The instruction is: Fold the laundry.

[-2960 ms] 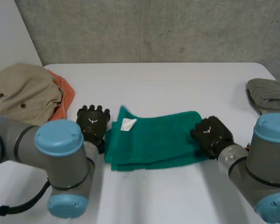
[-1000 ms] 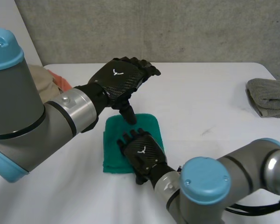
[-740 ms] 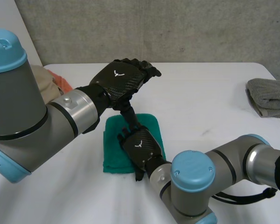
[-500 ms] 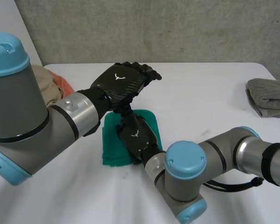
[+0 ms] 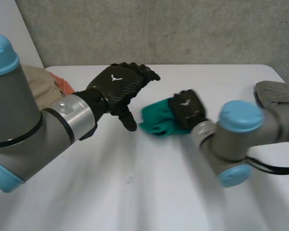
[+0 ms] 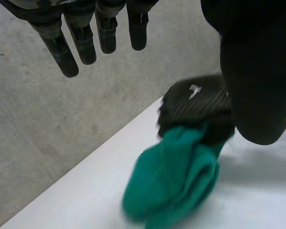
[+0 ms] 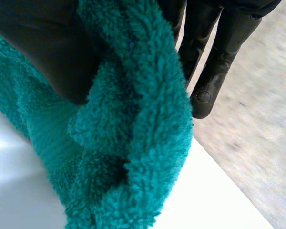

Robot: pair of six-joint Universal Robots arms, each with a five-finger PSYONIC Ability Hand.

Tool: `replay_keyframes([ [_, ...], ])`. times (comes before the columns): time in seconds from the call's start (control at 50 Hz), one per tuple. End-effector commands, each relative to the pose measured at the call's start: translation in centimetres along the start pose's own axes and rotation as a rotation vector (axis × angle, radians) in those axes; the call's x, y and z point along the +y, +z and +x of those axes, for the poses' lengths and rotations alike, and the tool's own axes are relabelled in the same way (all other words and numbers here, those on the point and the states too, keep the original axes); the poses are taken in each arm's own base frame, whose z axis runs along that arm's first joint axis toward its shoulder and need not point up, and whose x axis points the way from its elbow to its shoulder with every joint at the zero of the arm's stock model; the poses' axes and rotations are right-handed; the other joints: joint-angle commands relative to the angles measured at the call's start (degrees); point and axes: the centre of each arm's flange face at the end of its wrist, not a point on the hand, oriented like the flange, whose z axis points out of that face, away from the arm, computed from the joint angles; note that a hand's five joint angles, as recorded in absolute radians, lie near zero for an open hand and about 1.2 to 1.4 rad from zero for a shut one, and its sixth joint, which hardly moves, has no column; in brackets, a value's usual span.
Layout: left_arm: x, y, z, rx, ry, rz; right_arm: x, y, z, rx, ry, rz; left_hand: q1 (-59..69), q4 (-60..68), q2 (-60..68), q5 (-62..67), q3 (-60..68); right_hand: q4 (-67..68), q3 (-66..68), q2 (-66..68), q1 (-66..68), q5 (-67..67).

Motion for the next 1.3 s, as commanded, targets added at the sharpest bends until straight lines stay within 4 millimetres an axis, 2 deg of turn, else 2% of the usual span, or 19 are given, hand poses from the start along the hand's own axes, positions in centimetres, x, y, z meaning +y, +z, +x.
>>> replay_keyframes([
  [0.02,0.2,-0.2,-0.8,-0.021,-0.004,-0.007,3.3,-1.0,8.2,0.010,-0.069,-0.020,0.77,1.33,1.23,0.44,0.89,12.09,13.50,12.74,26.29,16.24],
  [0.08,0.2,-0.2,-0.7,-0.019,-0.004,-0.008,4.4,-0.9,10.9,0.003,-0.111,0.004,0.77,1.33,1.23,0.44,0.89,12.09,13.50,12.74,26.29,16.24],
  [0.2,0.3,-0.2,-0.8,-0.021,-0.004,-0.007,4.5,0.7,15.7,0.065,-0.165,0.097,0.77,1.33,1.23,0.44,0.89,12.09,13.50,12.74,26.29,16.24],
  [0.34,0.2,-0.1,-0.6,-0.018,-0.001,-0.001,1.1,3.2,22.8,0.218,-0.186,0.314,0.77,1.33,1.23,0.44,0.89,12.09,13.50,12.74,26.29,16.24],
  [0.46,0.3,-0.1,-0.7,-0.019,-0.002,-0.001,-0.7,3.7,30.1,0.337,-0.158,0.495,0.77,1.33,1.23,0.44,0.89,12.09,13.50,12.74,26.29,16.24],
  [0.54,0.3,-0.1,-0.7,-0.021,-0.002,-0.001,0.1,3.9,32.5,0.369,-0.158,0.525,0.77,1.33,1.23,0.44,0.89,12.09,13.50,12.74,26.29,16.24],
  [0.6,0.3,-0.1,-0.7,-0.021,-0.002,-0.001,2.4,3.5,34.4,0.398,-0.167,0.496,0.77,1.33,1.23,0.44,0.89,12.09,13.50,12.74,26.29,16.24],
  [0.64,0.3,-0.1,-0.6,-0.017,-0.002,-0.002,4.0,3.4,35.0,0.402,-0.165,0.476,0.94,1.50,1.39,0.60,1.05,12.09,13.50,12.74,26.29,16.24],
  [0.74,0.4,-0.1,-0.4,-0.014,-0.002,-0.004,10.6,2.4,35.9,0.388,-0.156,0.389,0.94,1.50,1.40,0.61,1.06,12.09,13.50,12.74,26.29,16.24],
  [0.8,0.5,-0.1,-0.2,-0.008,-0.005,-0.008,13.8,1.6,35.6,0.377,-0.133,0.336,0.77,1.33,1.23,0.44,0.89,12.09,13.50,12.74,26.29,16.24],
  [0.82,0.6,0.0,-0.2,-0.006,-0.006,-0.010,15.6,1.0,35.4,0.378,-0.126,0.297,0.77,1.33,1.23,0.44,0.89,12.09,13.50,12.74,26.29,16.24],
  [0.9,0.9,0.0,0.0,-0.002,-0.022,-0.017,19.2,-0.3,34.1,0.346,-0.127,0.212,0.94,1.50,1.40,0.61,1.06,12.09,13.50,12.74,26.29,16.24],
  [0.98,0.9,0.2,0.0,-0.003,-0.025,-0.004,20.9,-1.6,32.4,0.278,-0.119,0.163,1.11,1.67,1.56,0.77,1.22,12.09,13.50,12.74,26.29,16.24],
  [1.02,0.9,0.2,0.0,-0.002,-0.023,0.001,21.1,-2.5,32.5,0.277,-0.112,0.146,1.11,1.67,1.56,0.77,1.22,12.09,13.50,12.74,26.29,16.24],
  [1.1,1.0,0.3,0.1,-0.002,-0.028,-0.002,19.2,-4.1,33.3,0.297,-0.113,0.129,1.11,1.67,1.56,0.78,1.23,12.09,13.50,12.74,26.29,16.24],
  [1.12,1.0,0.3,0.1,-0.002,-0.030,-0.002,18.4,-4.3,33.4,0.305,-0.112,0.124,1.11,1.67,1.56,0.77,1.22,2.66,4.07,3.31,16.86,6.81],
  [1.18,1.0,0.3,0.2,0.001,-0.033,-0.002,17.6,-4.9,33.6,0.332,-0.089,0.099,1.11,1.67,1.56,0.77,1.22,-57.91,-56.50,-57.26,-43.71,-53.76],
  [1.26,0.9,0.2,0.4,0.007,-0.033,0.001,16.3,-6.0,34.8,0.418,-0.073,0.020,1.11,1.67,1.56,0.77,1.22,-57.91,-56.50,-57.26,-43.71,-53.76],
  [1.3,0.9,0.2,0.4,0.007,-0.033,0.001,14.2,-7.5,36.6,0.494,-0.090,-0.049,1.11,1.67,1.56,0.77,1.22,-57.91,-56.50,-57.26,-43.71,-53.76],
])
